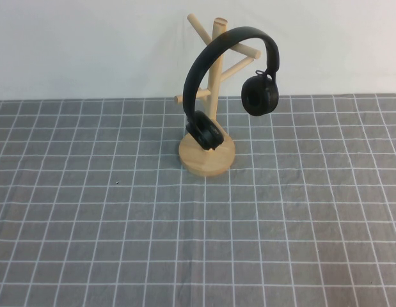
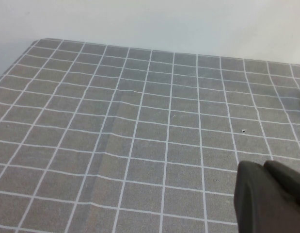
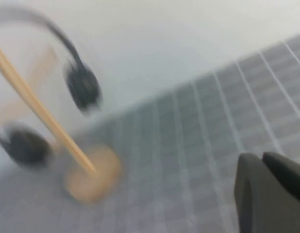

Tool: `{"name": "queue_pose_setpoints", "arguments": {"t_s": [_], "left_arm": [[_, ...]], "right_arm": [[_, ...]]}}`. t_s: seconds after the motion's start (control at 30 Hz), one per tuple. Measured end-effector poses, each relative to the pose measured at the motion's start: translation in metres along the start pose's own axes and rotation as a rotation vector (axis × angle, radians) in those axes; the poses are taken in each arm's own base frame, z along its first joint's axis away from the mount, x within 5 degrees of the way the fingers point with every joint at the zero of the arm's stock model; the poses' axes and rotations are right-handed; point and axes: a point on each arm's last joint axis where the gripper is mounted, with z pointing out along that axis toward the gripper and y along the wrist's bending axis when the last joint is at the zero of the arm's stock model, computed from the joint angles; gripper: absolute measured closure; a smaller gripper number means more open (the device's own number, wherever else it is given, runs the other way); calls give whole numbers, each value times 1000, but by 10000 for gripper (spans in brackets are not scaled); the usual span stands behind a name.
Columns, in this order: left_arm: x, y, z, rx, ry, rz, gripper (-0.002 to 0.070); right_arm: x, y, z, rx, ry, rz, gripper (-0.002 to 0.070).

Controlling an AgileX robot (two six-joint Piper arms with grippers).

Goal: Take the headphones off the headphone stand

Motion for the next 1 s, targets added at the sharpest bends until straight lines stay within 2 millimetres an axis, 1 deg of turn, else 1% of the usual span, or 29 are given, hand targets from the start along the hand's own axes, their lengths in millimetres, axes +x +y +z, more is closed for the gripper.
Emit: {"name": "queue_pose_setpoints", "arguments": {"t_s": [0.13, 0.2, 0.33, 0.47, 0.53, 0.6, 0.67, 0.77, 0.87, 0.93, 1.0], "left_arm": [[0, 0, 0, 0, 0, 0, 681], [0, 0, 0, 0, 0, 0, 681], [0, 0, 0, 0, 0, 0, 681], [0, 0, 0, 0, 0, 0, 681], [0, 0, 0, 0, 0, 0, 681], [0, 0, 0, 0, 0, 0, 681], [0, 0, 0, 0, 0, 0, 681], [0, 0, 0, 0, 0, 0, 681], [0, 0, 0, 0, 0, 0, 681], [0, 0, 0, 0, 0, 0, 681], [0, 0, 0, 0, 0, 0, 681]], "right_arm": [[-14, 3, -1, -59, -146, 274, 685], [-20, 2, -2, -66, -219, 353, 685], [-27, 0, -4, -62, -292, 391, 685], [-24, 1, -3, -66, -267, 405, 685], [-20, 3, -2, -76, -204, 401, 685], [-20, 10, -3, -102, -126, 395, 685], [-29, 21, -3, -114, -37, 386, 684], [-54, 42, 2, -126, 129, 331, 684], [-76, 62, 17, -124, 353, 230, 684], [-87, 72, 33, -123, 527, 176, 684], [-95, 77, 52, -119, 669, 139, 684]]}}
